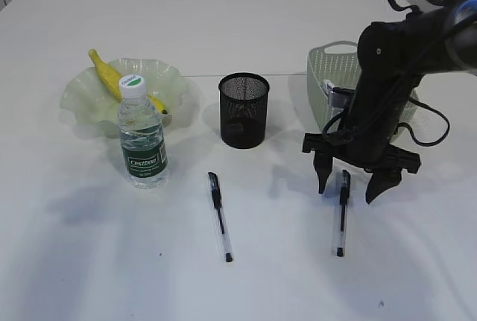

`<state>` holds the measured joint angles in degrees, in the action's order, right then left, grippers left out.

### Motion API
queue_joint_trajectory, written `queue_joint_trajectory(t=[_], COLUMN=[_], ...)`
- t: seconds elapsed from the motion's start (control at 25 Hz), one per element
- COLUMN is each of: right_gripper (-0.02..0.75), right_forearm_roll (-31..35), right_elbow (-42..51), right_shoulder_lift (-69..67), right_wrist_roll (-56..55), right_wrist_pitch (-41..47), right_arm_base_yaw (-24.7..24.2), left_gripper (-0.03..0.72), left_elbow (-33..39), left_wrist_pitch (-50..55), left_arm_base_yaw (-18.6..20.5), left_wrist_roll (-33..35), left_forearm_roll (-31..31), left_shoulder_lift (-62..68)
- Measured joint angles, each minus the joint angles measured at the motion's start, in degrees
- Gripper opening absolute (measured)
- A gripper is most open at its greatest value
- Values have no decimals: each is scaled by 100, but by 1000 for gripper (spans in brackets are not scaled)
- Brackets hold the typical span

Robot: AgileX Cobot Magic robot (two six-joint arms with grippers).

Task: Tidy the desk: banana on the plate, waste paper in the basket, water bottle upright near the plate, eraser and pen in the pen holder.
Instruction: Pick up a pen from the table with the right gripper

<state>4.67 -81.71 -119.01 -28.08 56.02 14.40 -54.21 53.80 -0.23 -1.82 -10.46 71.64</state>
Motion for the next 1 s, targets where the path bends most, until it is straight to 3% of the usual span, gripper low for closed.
queue_joint_trajectory(t=[1.0], right_gripper=[566], right_forearm_roll=[96], right_elbow=[-12], right_shoulder_lift=[-276], right_wrist_roll=[-14], right_wrist_pitch=[-123], right_arm_base_yaw=[0], left_gripper=[379], left_elbow=[0], left_wrist_pitch=[-30], left_arm_base_yaw=[0], left_wrist_roll=[5], left_forearm_roll=[0], left_shoulder_lift=[0])
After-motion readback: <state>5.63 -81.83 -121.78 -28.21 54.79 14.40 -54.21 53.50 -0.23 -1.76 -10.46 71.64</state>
